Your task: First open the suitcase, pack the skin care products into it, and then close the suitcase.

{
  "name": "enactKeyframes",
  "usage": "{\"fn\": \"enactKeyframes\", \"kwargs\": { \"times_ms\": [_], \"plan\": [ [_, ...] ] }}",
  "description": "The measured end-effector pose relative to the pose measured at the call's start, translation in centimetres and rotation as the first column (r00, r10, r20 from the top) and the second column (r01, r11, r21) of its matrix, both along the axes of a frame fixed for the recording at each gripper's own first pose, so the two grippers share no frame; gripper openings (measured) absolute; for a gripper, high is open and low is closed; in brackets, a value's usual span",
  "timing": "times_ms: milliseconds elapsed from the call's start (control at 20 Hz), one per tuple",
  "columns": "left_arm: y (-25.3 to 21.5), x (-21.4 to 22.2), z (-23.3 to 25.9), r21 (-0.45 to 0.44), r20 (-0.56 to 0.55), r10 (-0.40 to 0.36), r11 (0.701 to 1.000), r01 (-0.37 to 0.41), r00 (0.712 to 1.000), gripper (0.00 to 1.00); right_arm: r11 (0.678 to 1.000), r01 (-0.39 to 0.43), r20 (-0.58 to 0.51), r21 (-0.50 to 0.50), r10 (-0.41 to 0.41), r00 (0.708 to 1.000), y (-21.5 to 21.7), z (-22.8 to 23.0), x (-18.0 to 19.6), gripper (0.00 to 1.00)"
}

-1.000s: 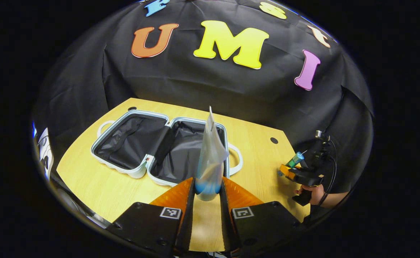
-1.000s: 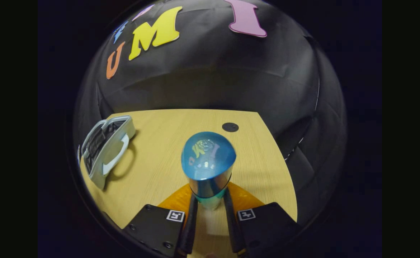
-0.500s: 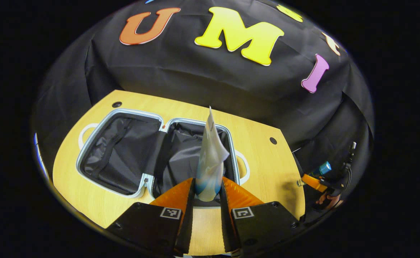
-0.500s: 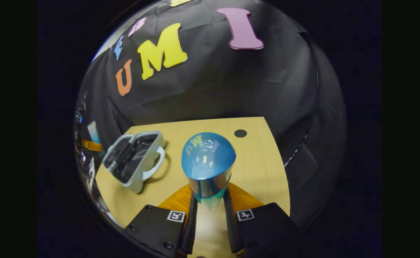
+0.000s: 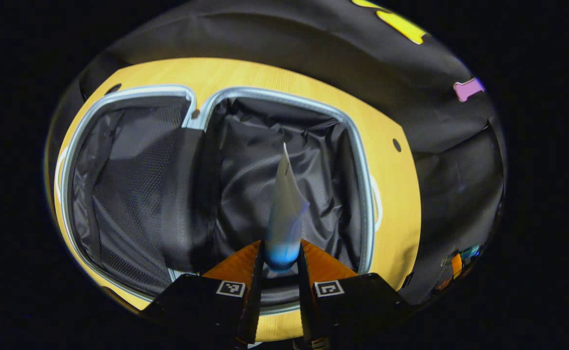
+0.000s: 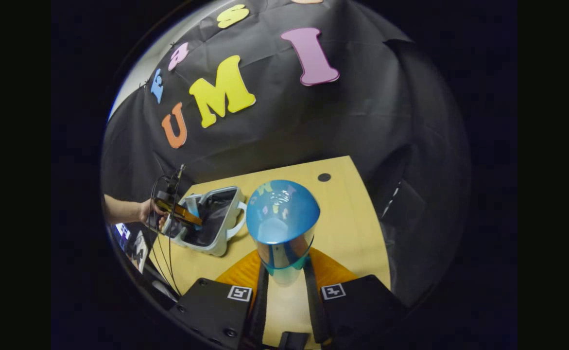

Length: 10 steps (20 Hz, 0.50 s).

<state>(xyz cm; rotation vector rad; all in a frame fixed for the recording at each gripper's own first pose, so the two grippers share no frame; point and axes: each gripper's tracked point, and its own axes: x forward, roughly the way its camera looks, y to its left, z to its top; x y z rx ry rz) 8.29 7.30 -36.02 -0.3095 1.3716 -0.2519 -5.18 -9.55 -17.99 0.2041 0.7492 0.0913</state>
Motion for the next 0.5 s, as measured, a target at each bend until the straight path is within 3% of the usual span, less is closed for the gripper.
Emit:
{"fn": "enactKeyframes", "kwargs": {
  "times_ms": [50,300,500],
  "plan": [
    [0.3,0.1,-0.6,0.012,-0.036,-0.008,1.0,0.009,0.999,0.37,1.0,0.015,0.006,-0.008,-0.015,1.0,-0.3,0.5,-0.3,0.35],
    [2.0,-0.4,-3.1,0.096,-0.206,-0.113,0.986,0.135,0.972,0.36,0.997,0.078,0.003,-0.003,-0.078,0.997,-1.2,1.1,-1.7,0.35],
    [1.2,-1.0,-3.3,0.069,-0.301,-0.141,0.983,0.169,0.943,0.36,0.995,0.097,-0.001,0.008,-0.097,0.995,-1.0,1.2,-2.2,0.35]
  ]
}}
